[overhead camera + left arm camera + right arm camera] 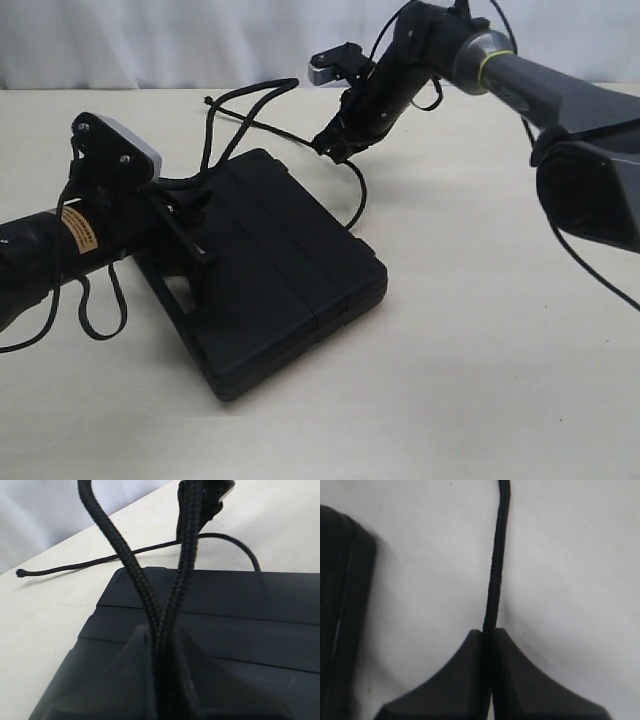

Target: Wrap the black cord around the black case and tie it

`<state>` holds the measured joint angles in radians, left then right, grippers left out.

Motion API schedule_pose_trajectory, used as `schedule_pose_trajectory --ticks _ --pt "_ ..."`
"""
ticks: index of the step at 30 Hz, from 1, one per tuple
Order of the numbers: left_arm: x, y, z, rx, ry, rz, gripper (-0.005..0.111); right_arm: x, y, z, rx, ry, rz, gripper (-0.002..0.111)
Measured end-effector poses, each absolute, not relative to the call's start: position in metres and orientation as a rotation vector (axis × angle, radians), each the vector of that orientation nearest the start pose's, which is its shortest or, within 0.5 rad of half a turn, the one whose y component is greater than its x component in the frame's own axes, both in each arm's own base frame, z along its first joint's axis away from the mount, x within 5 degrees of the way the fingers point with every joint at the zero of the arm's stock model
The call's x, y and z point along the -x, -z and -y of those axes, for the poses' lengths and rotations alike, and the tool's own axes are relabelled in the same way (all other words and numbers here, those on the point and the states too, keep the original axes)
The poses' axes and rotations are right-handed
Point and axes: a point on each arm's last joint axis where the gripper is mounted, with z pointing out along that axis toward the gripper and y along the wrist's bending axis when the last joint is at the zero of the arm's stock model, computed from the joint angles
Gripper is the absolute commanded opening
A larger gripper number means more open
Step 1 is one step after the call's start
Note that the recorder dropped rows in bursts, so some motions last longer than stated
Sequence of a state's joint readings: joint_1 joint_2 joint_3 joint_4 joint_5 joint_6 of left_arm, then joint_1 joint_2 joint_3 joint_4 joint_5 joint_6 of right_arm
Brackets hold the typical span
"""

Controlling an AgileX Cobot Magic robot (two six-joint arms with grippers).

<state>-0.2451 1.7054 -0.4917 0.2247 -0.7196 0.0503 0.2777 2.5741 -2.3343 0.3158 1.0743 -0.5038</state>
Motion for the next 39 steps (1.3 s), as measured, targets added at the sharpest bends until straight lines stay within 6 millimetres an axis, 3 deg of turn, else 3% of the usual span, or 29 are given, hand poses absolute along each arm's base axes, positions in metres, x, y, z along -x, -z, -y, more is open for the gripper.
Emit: schedule_pose_trajectory --ticks 4,7,19,27,30,35,39 --pt "-0.276 -0.144 0.078 -0.460 0.147 -1.937 0.000 -0.502 -0.155 -0.156 0.918 -0.537 -2.601 0.004" --pt "-0.277 -0.144 0.072 -0.426 0.132 -1.946 0.000 -0.487 -0.147 -0.148 0.912 -0.588 -2.607 0.004" --pt "-0.278 -0.142 0.066 -0.410 0.138 -1.969 0.000 -0.394 -0.174 -0.111 0.766 -0.287 -2.410 0.004" --pt "-0.277 -0.141 0.068 -0.438 0.155 -1.972 0.000 -0.353 -0.147 -0.090 0.551 -0.184 -2.453 0.005" --pt "-0.277 -0.141 0.067 -0.432 0.158 -1.981 0.000 -0.347 -0.138 -0.087 0.543 -0.197 -2.498 0.016" --pt "-0.276 -0.139 0.069 -0.470 0.167 -1.990 0.000 -0.352 -0.146 -0.071 0.438 -0.301 -2.613 0.048" --pt "-0.275 -0.139 0.070 -0.494 0.174 -1.987 0.000 -0.368 -0.170 -0.057 0.414 -0.293 -2.665 0.047"
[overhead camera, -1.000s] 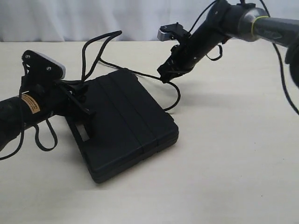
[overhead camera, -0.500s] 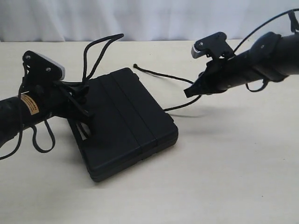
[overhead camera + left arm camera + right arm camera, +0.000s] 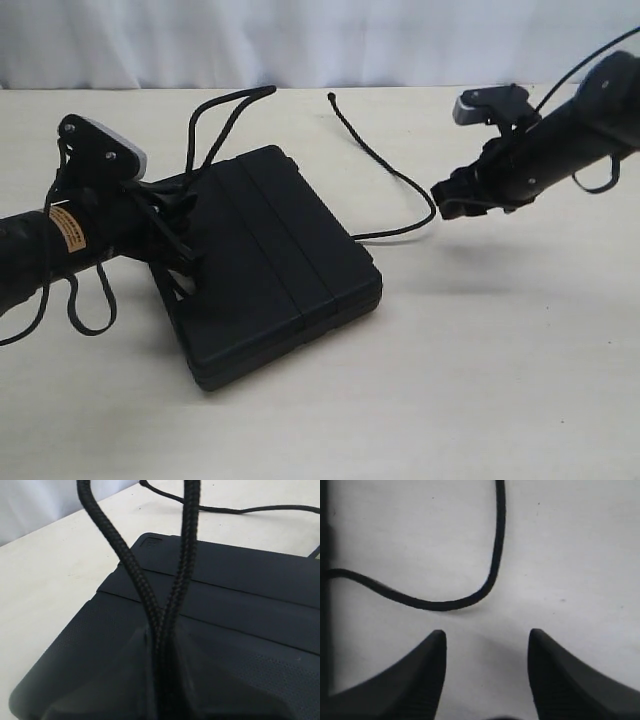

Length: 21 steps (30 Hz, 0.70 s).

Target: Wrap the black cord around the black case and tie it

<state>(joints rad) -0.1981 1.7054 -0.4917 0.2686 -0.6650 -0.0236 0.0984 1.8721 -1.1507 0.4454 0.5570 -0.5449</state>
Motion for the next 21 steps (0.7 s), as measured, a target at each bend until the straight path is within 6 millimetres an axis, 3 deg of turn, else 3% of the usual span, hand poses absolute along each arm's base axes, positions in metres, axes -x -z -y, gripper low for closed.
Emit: schedule_pose_trajectory --ticks 4,10,13,21 --pt "-0.275 -0.139 0.071 -0.489 0.184 -1.989 0.000 -0.385 -0.195 -0.065 0.460 -0.259 -2.610 0.035" --pt "-0.275 -0.139 0.071 -0.485 0.188 -1.991 0.000 -0.424 -0.215 -0.106 0.578 -0.218 -2.503 0.042" --pt "-0.275 -0.139 0.071 -0.483 0.189 -1.991 0.000 -0.452 -0.201 -0.116 0.605 -0.197 -2.552 0.050" --pt "-0.275 -0.139 0.071 -0.488 0.186 -1.990 0.000 -0.510 -0.143 -0.125 0.642 -0.122 -2.648 0.049"
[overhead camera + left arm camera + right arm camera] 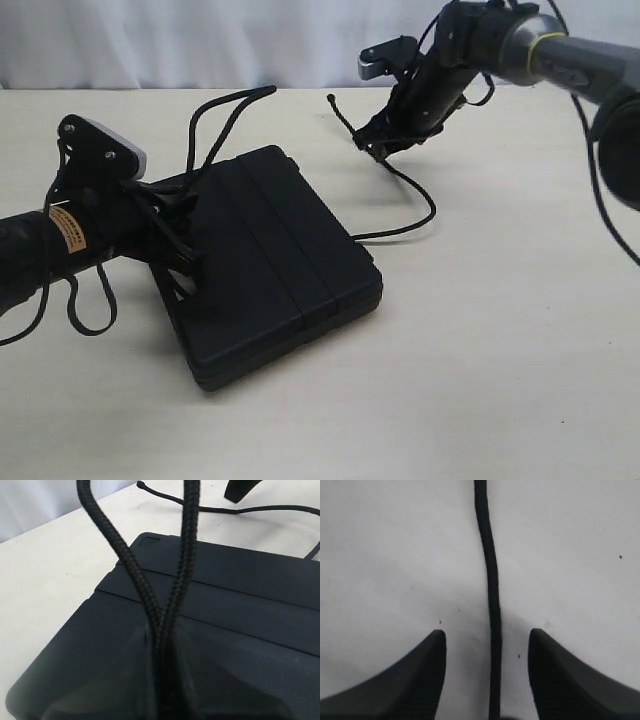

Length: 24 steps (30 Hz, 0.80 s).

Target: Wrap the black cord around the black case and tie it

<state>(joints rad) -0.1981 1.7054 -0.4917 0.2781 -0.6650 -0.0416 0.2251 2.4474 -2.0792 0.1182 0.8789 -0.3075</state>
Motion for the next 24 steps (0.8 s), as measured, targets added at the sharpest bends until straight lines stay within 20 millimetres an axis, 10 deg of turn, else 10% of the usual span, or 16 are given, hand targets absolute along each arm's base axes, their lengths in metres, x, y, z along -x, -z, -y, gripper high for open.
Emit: schedule_pose_trajectory --ticks 6,9,24 --pt "-0.275 -0.139 0.071 -0.502 0.178 -1.986 0.000 -0.528 -0.112 -0.132 0.623 -0.159 -2.650 0.042" --pt "-0.275 -0.139 0.071 -0.502 0.178 -1.986 0.000 -0.531 -0.109 -0.132 0.630 -0.158 -2.635 0.005" --pt "-0.275 -0.139 0.071 -0.528 0.166 -1.979 0.000 -0.500 -0.145 -0.131 0.823 -0.236 -2.727 0.004"
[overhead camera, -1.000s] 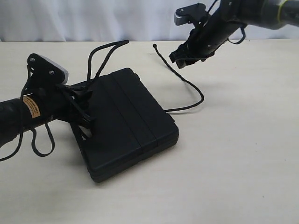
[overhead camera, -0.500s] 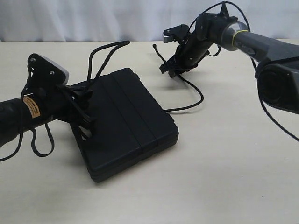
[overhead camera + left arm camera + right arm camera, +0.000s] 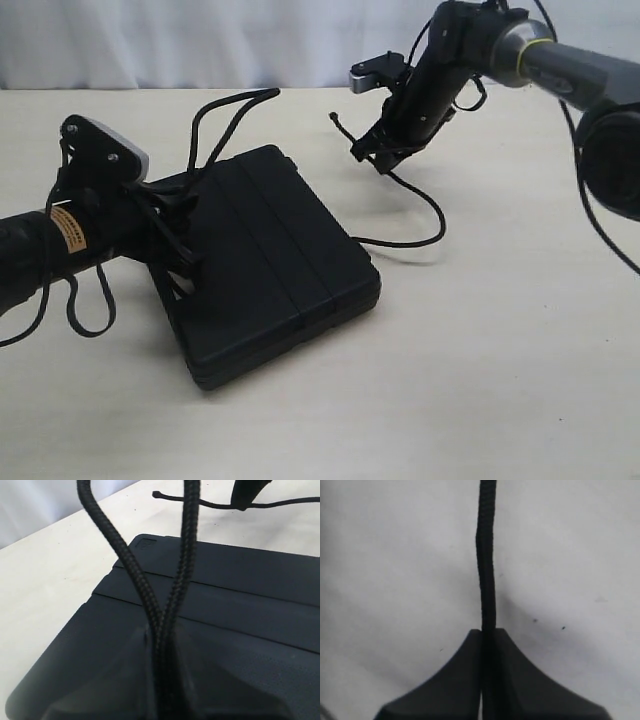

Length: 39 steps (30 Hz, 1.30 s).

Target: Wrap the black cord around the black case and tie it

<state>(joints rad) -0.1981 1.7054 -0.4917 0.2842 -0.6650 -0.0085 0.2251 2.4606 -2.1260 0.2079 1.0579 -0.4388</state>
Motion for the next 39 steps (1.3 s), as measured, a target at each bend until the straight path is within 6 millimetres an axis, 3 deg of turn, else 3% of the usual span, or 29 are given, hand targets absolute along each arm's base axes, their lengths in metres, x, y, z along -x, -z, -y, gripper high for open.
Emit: schedule_pose_trajectory --ticks 5,13,16,19,27,31,34,39 --pt "-0.274 -0.139 0.073 -0.573 0.165 -1.969 0.000 -0.466 -0.160 -0.126 0.853 -0.254 -2.631 0.004" --pt "-0.272 -0.139 0.076 -0.606 0.203 -1.960 0.000 -0.383 -0.183 -0.114 0.904 -0.277 -2.319 0.004" --pt "-0.271 -0.139 0.079 -0.627 0.234 -1.960 0.000 -0.361 -0.181 -0.115 0.947 -0.331 -2.245 0.004" --pt "-0.270 -0.139 0.080 -0.632 0.253 -1.961 0.000 -0.340 -0.166 -0.119 1.039 -0.439 -2.195 0.004" --pt "-0.270 -0.139 0.080 -0.619 0.266 -1.963 0.000 -0.327 -0.160 -0.126 1.073 -0.570 -2.117 0.004" --pt "-0.268 -0.139 0.084 -0.699 0.279 -1.937 0.000 -0.319 -0.161 -0.151 1.147 -0.574 -2.054 0.004" --pt "-0.267 -0.139 0.085 -0.731 0.283 -1.928 0.000 -0.314 -0.176 -0.175 1.185 -0.591 -1.970 0.004" --pt "-0.266 -0.139 0.086 -0.753 0.288 -1.922 0.000 -0.316 -0.197 -0.179 1.093 -0.615 -1.928 0.004"
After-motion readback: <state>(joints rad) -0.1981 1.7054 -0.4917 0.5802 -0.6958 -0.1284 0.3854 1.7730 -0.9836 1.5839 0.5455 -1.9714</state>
